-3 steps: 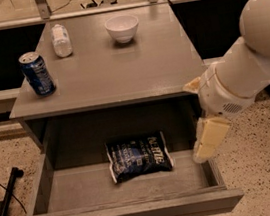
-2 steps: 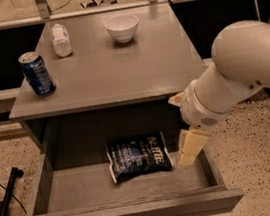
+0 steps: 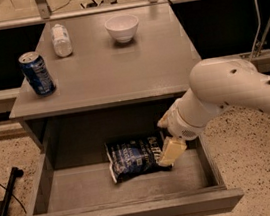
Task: Pick blue chip bag from top drawer and place on counter
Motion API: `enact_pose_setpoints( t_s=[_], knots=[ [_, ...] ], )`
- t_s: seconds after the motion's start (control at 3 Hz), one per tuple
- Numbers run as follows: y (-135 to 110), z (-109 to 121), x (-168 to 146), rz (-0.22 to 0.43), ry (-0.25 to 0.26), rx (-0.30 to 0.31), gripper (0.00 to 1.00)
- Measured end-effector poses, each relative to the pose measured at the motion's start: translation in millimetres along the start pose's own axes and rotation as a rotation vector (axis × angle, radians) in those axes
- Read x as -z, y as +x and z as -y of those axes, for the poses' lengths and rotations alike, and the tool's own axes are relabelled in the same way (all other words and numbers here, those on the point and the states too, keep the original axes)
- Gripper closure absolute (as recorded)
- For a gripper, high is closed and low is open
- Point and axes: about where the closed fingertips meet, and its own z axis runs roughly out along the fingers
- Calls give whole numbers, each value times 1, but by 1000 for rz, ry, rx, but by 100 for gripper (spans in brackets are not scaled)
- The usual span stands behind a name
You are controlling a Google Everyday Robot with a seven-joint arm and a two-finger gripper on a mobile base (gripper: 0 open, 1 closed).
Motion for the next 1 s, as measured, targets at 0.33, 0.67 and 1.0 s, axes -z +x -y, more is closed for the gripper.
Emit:
enact_pose_setpoints(
  t_s=[0.33, 0.67, 1.0],
  knots=[
    [4, -4, -34, -4, -29, -11, 37],
    [13, -10, -65, -15, -55, -23, 35],
    [18, -18, -88, -16, -80, -33, 35]
  ],
)
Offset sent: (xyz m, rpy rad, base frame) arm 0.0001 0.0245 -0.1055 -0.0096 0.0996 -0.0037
